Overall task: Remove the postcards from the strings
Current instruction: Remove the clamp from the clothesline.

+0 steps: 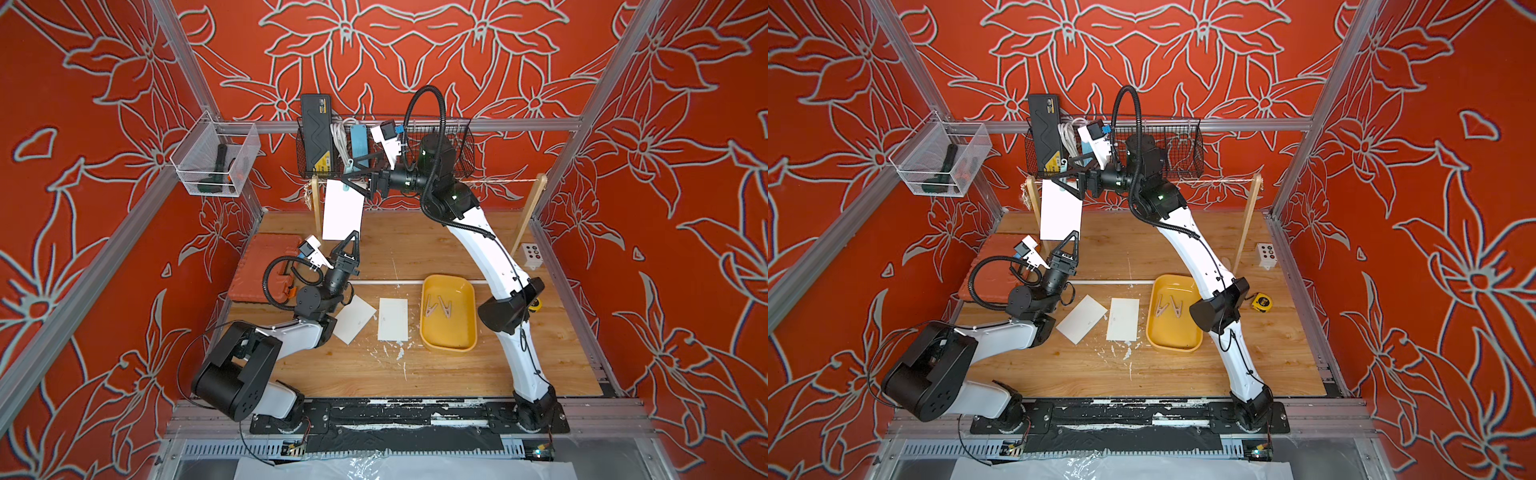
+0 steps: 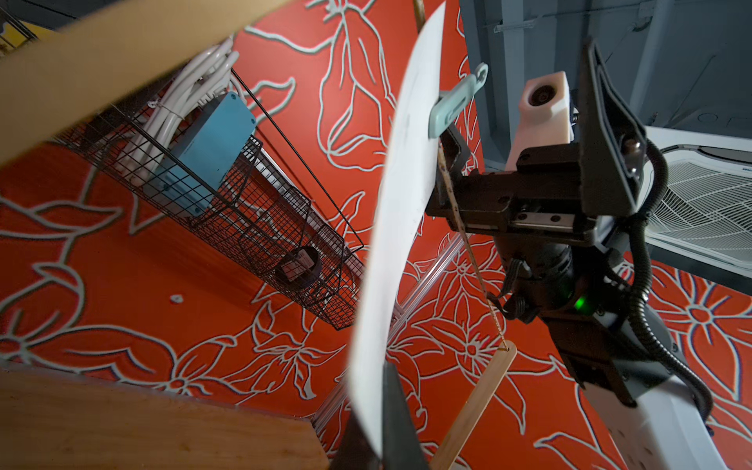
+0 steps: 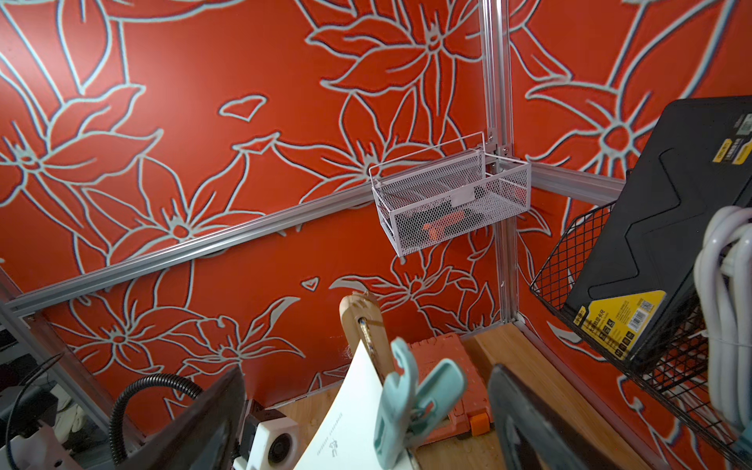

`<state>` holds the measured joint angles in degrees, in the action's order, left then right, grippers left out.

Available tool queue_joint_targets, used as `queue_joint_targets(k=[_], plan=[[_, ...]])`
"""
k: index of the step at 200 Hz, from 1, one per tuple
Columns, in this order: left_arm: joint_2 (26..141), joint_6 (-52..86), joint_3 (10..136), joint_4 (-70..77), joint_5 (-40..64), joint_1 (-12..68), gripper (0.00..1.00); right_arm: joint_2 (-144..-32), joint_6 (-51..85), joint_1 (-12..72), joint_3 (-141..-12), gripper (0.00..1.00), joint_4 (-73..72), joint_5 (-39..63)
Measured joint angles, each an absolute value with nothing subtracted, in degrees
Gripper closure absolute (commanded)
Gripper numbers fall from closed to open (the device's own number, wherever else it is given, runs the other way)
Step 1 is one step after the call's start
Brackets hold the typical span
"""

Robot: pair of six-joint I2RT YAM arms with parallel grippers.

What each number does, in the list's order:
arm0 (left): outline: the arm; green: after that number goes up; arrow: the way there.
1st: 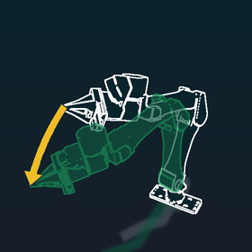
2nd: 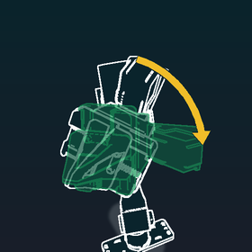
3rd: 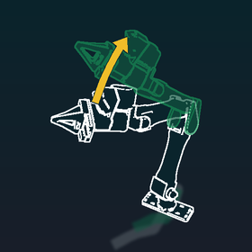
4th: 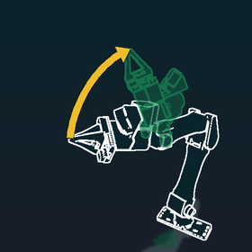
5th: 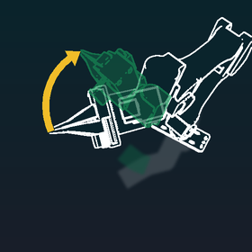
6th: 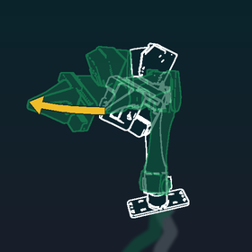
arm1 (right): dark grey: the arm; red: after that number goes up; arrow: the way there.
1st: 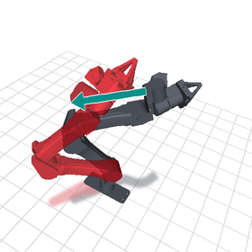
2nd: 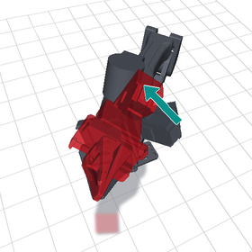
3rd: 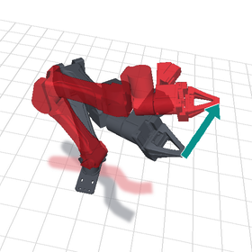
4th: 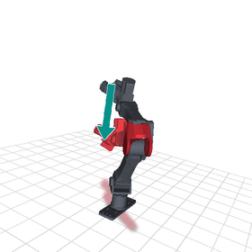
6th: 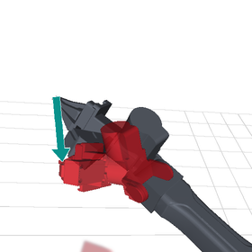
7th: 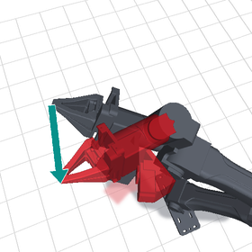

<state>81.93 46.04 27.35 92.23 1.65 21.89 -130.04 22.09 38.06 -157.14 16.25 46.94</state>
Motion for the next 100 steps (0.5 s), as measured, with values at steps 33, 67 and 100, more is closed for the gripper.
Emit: queue_joint_targets(k=[33,67,100], plan=[[82.7,45.9,27.6,92.2,2.8,20.8,1.00,-131.5,23.5,38.1,-157.5,0.11,15.7,47.0],[84.3,46.1,28.6,92.2,4.1,19.7,1.00,-132.5,24.5,38.0,-157.7,0.17,14.3,47.0],[84.7,46.5,29.2,92.2,5.1,19.6,1.00,-133.1,26.0,38.0,-157.9,0.25,12.0,48.1]])
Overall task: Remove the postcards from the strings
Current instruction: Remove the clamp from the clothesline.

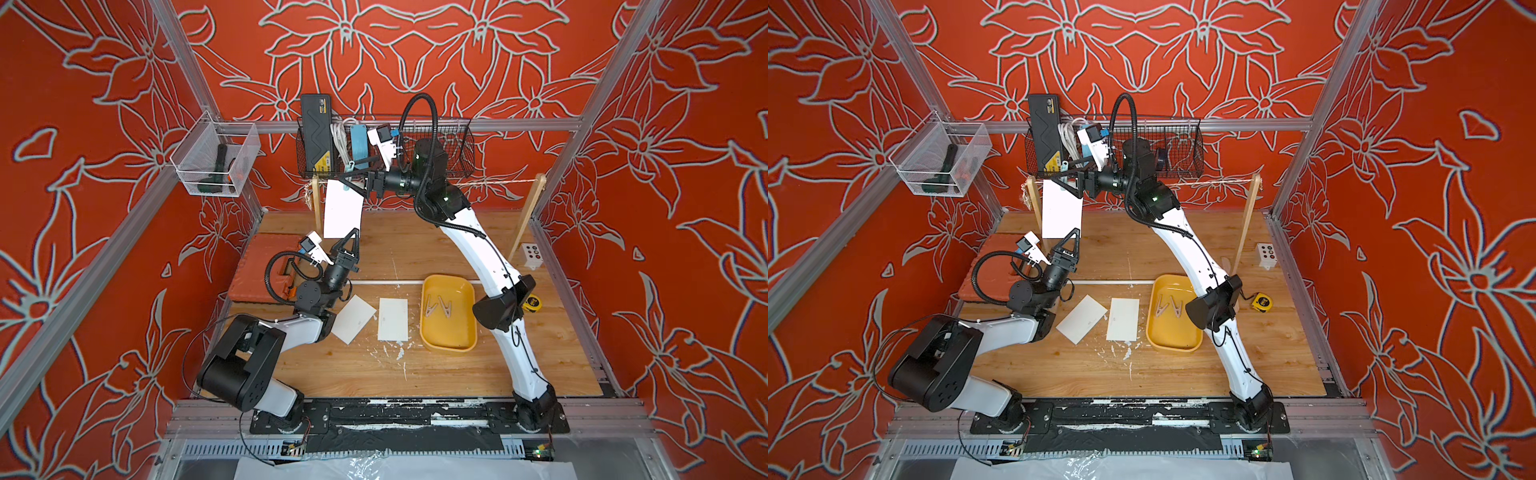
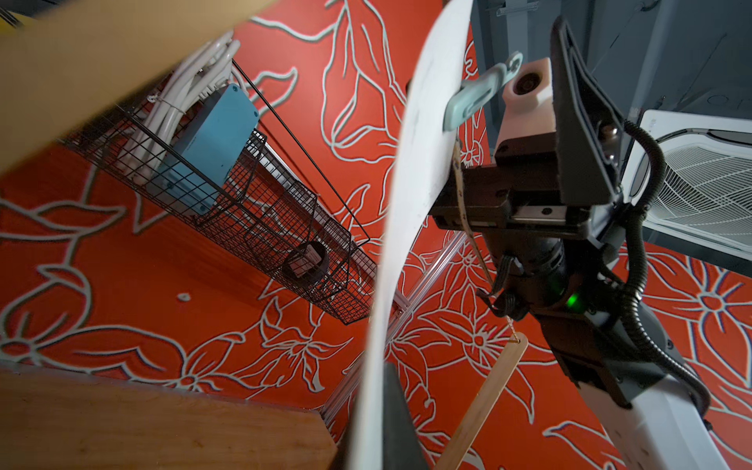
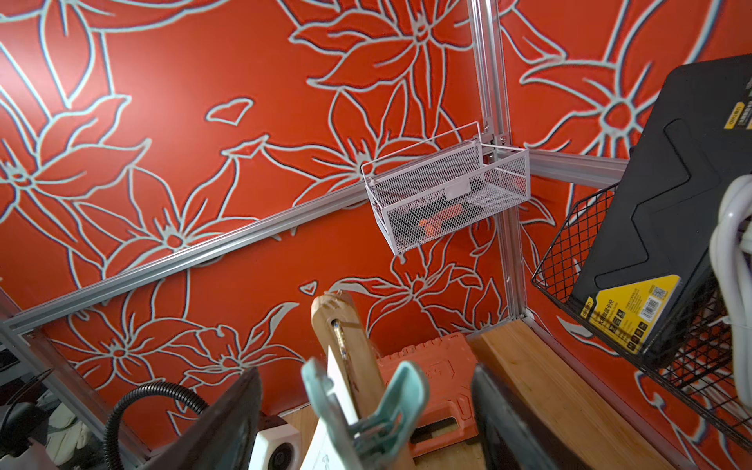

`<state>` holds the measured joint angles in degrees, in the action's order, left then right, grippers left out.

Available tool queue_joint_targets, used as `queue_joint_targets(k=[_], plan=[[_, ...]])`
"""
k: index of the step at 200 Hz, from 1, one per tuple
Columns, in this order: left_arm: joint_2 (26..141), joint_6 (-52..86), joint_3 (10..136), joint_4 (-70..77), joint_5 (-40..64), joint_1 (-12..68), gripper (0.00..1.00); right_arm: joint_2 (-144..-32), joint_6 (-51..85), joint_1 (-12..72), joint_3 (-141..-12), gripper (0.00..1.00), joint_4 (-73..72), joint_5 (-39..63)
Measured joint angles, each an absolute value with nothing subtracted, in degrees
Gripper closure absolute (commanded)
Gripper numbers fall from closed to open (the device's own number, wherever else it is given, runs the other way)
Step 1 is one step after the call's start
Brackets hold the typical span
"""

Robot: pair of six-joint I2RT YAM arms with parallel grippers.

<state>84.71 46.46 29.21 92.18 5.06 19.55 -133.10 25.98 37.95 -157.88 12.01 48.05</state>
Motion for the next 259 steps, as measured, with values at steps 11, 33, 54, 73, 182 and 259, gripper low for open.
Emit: queue_joint_targets(k=[11,33,54,73,182,259], plan=[[84.7,46.5,29.2,92.2,5.3,19.5,1.00,-133.1,26.3,38.0,-157.9,0.27,11.4,48.4],[84.7,46.8,29.2,92.2,5.5,19.5,1.00,-133.1,26.6,38.0,-157.9,0.30,10.6,49.0],[84.7,47.3,29.2,92.2,5.8,19.4,1.00,-133.2,27.1,38.0,-157.9,0.33,10.1,50.0],[84.8,47.6,29.3,92.2,6.0,19.4,1.00,-133.3,27.5,38.0,-157.9,0.36,9.9,50.7],[85.2,48.5,29.8,92.2,6.6,19.1,1.00,-133.5,28.0,38.0,-158.0,0.55,8.9,52.7],[85.3,49.1,29.8,92.2,6.8,19.1,1.00,-133.5,27.8,38.0,-158.0,0.66,8.9,52.6]])
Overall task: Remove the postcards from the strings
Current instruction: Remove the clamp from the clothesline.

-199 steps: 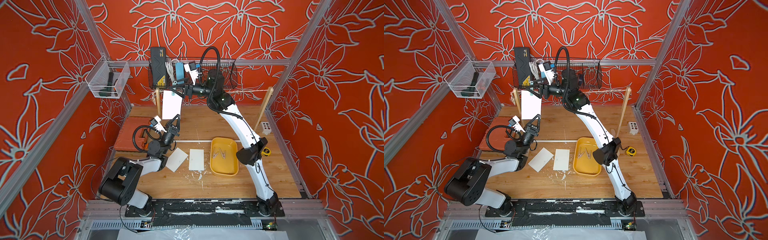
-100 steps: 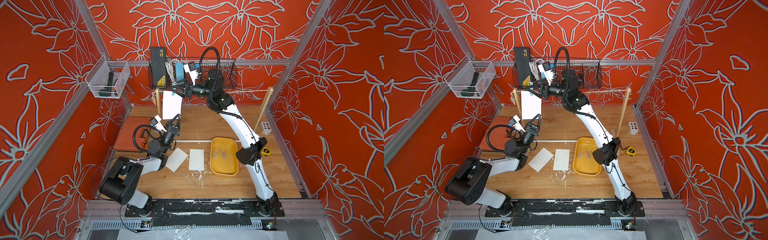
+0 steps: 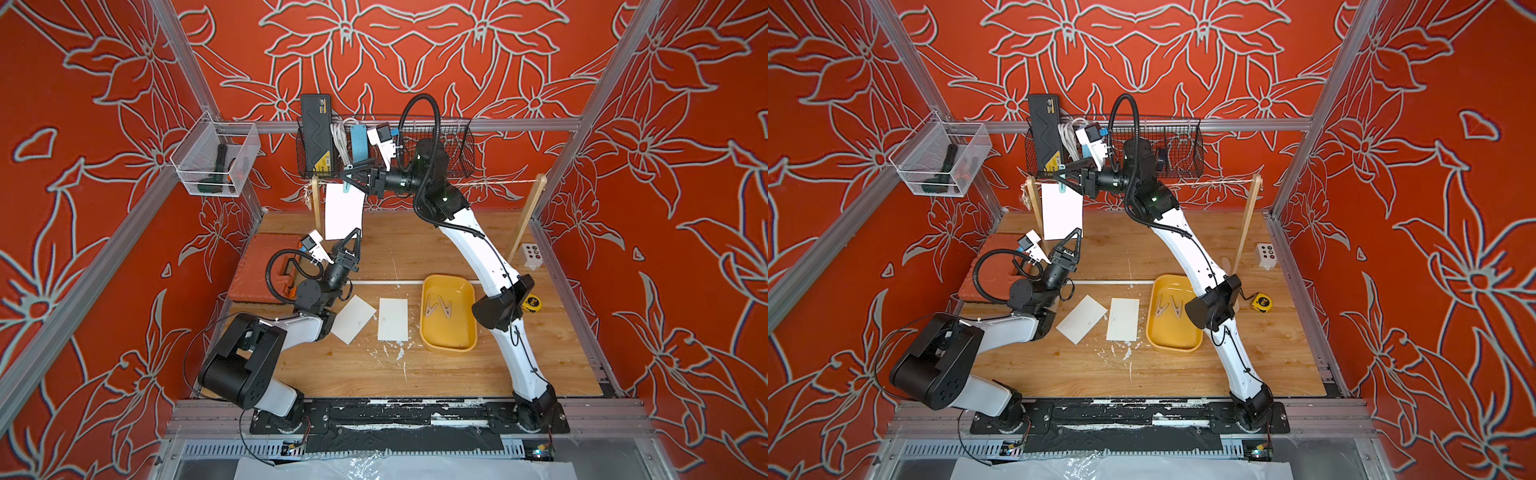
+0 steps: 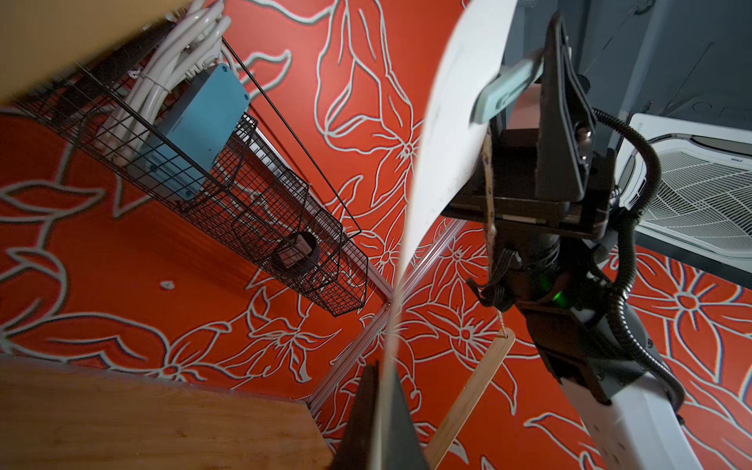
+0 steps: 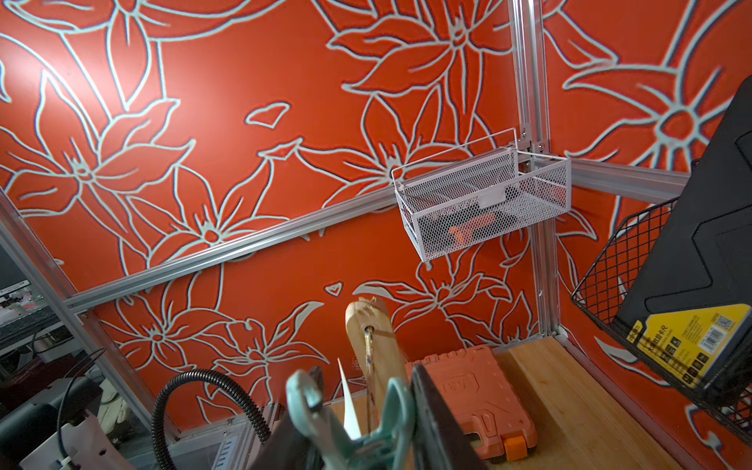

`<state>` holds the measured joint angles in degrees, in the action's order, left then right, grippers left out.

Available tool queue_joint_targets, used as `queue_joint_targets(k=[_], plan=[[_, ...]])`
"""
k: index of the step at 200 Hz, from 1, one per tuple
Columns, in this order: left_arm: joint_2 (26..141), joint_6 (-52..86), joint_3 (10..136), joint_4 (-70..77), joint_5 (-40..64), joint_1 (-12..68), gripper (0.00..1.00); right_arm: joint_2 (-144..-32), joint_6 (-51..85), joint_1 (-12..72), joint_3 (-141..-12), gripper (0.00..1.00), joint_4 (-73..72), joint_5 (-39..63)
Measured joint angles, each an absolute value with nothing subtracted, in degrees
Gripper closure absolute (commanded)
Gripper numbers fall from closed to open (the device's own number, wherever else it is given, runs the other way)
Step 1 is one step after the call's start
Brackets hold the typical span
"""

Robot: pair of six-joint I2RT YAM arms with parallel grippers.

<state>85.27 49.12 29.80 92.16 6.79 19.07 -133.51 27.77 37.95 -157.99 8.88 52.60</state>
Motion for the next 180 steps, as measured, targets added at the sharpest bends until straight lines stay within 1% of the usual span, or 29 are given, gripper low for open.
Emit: queue_joint_targets(k=[13,73,97,180], plan=[[85.3,49.1,29.8,92.2,6.8,19.1,1.00,-133.5,27.7,38.0,-158.0,0.68,8.9,52.6],[85.3,49.3,29.8,92.2,7.0,19.1,1.00,-133.5,27.1,38.0,-158.0,0.69,9.0,51.2],[85.3,49.4,29.8,92.2,7.5,19.1,1.00,-133.5,26.8,38.0,-158.0,0.72,9.0,50.3],[85.0,49.5,27.6,92.2,7.9,19.1,1.00,-132.9,26.2,38.0,-156.9,0.72,9.0,47.0]])
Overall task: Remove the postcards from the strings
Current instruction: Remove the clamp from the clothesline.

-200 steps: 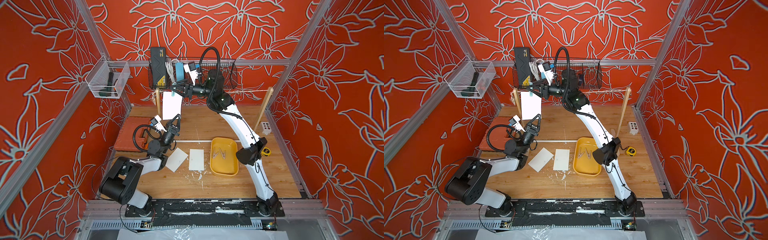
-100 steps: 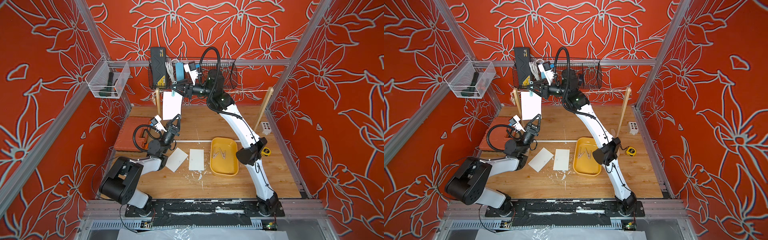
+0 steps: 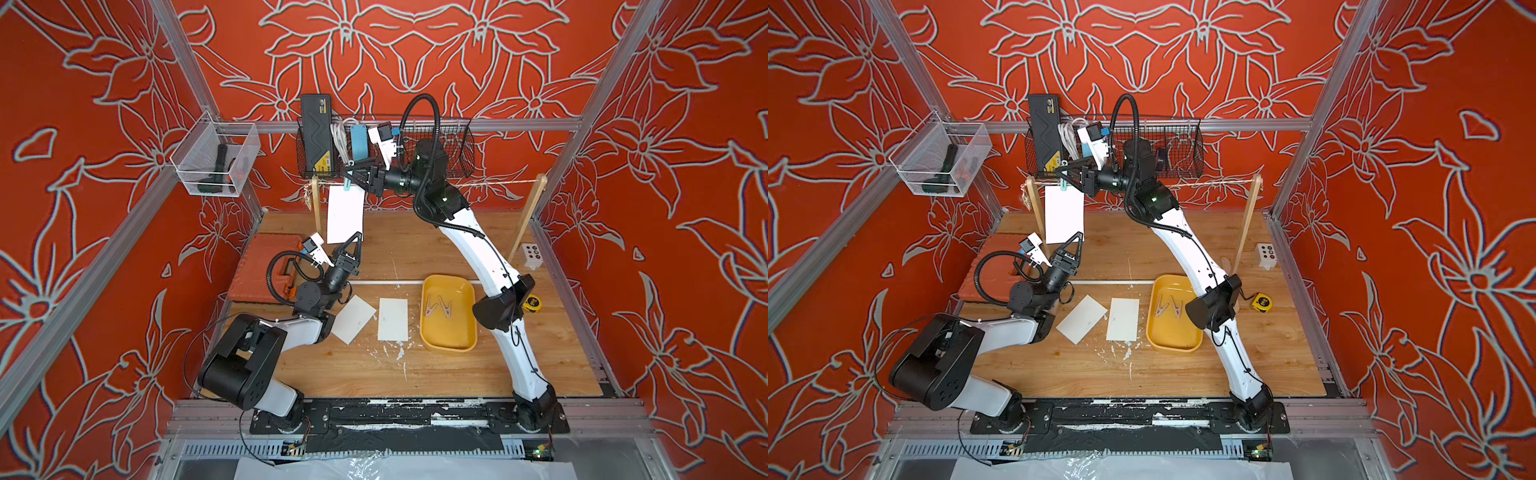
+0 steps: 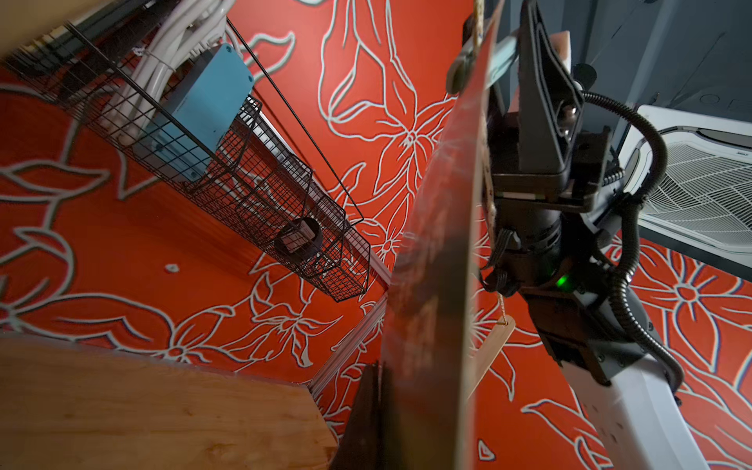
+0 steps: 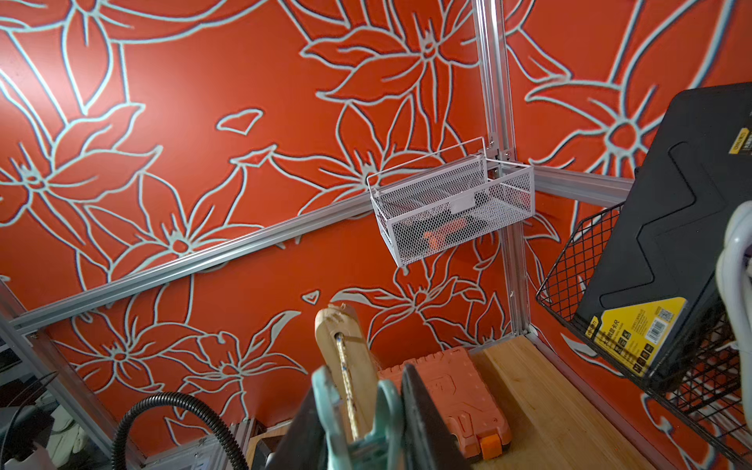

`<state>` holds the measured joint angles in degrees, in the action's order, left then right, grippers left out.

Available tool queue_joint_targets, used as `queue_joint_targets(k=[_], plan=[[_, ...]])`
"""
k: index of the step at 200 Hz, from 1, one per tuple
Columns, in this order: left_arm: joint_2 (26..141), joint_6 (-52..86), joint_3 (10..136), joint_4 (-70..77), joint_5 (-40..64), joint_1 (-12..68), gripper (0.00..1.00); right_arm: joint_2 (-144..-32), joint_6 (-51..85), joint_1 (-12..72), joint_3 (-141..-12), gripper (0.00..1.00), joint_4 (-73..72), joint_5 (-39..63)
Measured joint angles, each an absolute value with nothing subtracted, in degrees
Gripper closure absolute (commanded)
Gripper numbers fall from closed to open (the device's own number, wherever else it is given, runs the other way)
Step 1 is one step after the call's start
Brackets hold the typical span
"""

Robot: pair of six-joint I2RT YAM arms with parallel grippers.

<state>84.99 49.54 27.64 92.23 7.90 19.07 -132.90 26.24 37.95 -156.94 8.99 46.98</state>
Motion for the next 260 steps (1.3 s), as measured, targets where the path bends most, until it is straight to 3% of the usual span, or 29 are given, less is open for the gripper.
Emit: queue_joint_targets(k=[183,260], plan=[[74.7,49.3,18.7,85.1,9.6,19.1,1.00,-123.9,24.4,36.5,-148.0,0.73,9.0,44.8],[67.4,48.9,15.6,72.6,11.1,19.4,1.00,-109.9,21.0,35.4,-129.9,0.73,8.4,44.8]])
